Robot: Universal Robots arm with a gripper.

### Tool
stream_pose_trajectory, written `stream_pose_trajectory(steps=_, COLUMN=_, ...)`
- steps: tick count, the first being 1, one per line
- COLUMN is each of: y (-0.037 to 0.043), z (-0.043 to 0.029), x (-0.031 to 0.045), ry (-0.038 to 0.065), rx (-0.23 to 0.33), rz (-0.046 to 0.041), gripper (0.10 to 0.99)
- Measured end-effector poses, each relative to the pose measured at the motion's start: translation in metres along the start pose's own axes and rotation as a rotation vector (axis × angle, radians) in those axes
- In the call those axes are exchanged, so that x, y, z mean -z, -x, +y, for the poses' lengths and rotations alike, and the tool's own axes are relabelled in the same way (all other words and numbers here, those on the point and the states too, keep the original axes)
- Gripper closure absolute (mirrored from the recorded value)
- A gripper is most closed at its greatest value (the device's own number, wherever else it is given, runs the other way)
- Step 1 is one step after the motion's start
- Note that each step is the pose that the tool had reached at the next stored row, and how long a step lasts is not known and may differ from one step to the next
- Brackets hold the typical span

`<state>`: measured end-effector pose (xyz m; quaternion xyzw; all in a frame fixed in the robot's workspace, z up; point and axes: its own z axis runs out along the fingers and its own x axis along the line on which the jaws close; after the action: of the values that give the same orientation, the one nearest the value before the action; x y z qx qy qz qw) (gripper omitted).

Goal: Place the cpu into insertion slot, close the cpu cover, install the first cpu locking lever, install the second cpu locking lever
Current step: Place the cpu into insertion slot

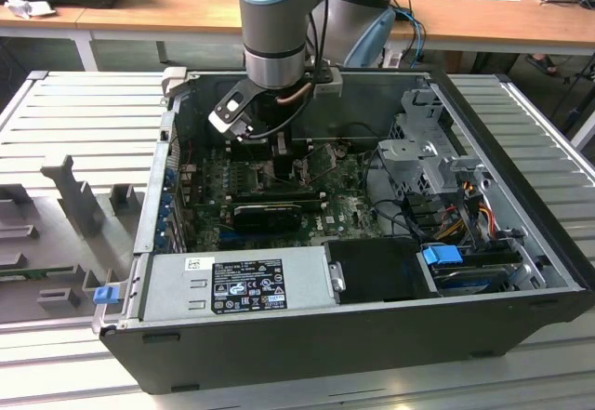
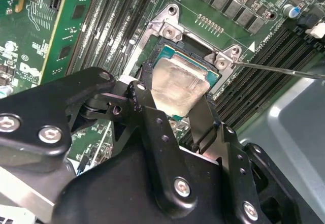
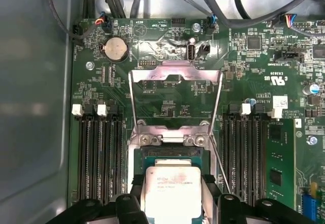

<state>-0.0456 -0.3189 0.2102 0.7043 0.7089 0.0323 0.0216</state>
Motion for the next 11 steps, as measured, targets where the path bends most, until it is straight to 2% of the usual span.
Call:
stream_pose_trajectory(steps=8, y=0.0000, z=0.0003, x=-0.0069, ry=0.000, rx=-0.016, rz=-0.0013, gripper=0.557)
stream_pose_trajectory(steps=11, y=0.0001, z=0.0003, x=-0.0074, ry=0.000, rx=-0.016, rz=-0.0017, gripper=0.557)
